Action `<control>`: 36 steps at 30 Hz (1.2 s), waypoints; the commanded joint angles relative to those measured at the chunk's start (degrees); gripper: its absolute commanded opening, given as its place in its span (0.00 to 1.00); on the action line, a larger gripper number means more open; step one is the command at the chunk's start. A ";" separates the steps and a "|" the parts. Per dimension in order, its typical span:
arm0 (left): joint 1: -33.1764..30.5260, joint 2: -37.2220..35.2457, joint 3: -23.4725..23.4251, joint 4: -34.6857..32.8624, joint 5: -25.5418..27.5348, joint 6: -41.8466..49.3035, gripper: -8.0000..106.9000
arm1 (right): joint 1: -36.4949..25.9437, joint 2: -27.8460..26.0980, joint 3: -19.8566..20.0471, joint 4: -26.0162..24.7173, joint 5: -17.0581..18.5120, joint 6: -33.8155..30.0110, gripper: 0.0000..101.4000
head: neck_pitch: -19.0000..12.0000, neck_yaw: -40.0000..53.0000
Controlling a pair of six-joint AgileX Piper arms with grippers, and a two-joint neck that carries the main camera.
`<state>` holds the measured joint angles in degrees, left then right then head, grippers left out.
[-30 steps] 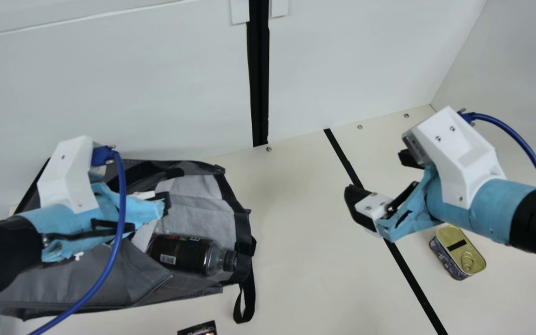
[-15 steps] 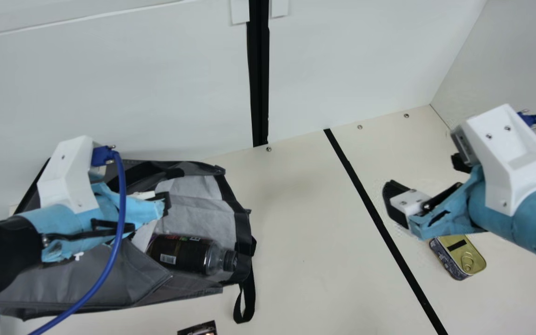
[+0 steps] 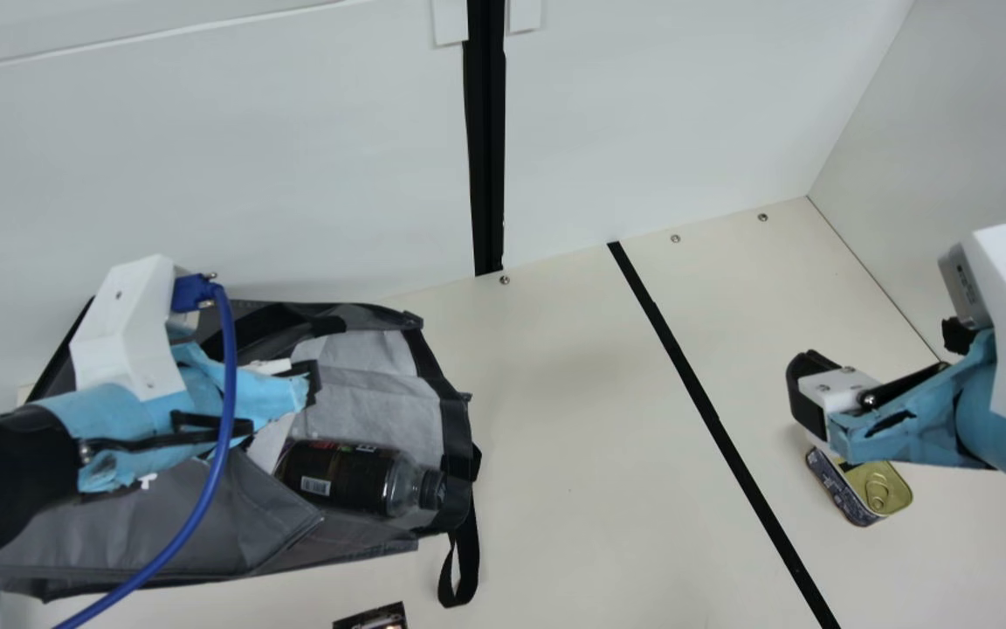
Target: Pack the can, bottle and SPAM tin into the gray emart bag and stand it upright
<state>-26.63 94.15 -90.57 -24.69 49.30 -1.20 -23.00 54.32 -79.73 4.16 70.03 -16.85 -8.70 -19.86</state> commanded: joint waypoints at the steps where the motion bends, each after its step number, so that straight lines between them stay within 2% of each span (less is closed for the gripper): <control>1: 0.00 0.00 0.00 0.00 0.00 0.00 0.00 | 0.01 -0.32 0.52 -0.75 -0.13 0.84 0.94 | -1.30 -0.14; 15: 0.00 0.00 0.00 0.00 0.00 0.00 0.00 | -1.96 -3.39 3.47 -2.33 -0.13 4.20 0.94 | -1.30 -0.14; 26: 0.00 0.00 0.00 0.00 0.00 0.00 0.00 | -5.15 -4.61 4.22 -2.14 -0.13 5.44 0.94 | -1.30 -0.14; 36: 0.00 0.00 0.00 0.00 0.00 0.00 0.00 | -7.60 -4.89 6.62 -0.38 -0.13 7.63 0.94 | -1.30 -0.14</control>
<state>-26.63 94.15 -90.57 -24.69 49.30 -1.20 -30.44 49.43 -73.27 3.76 69.81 -9.31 -8.70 -19.86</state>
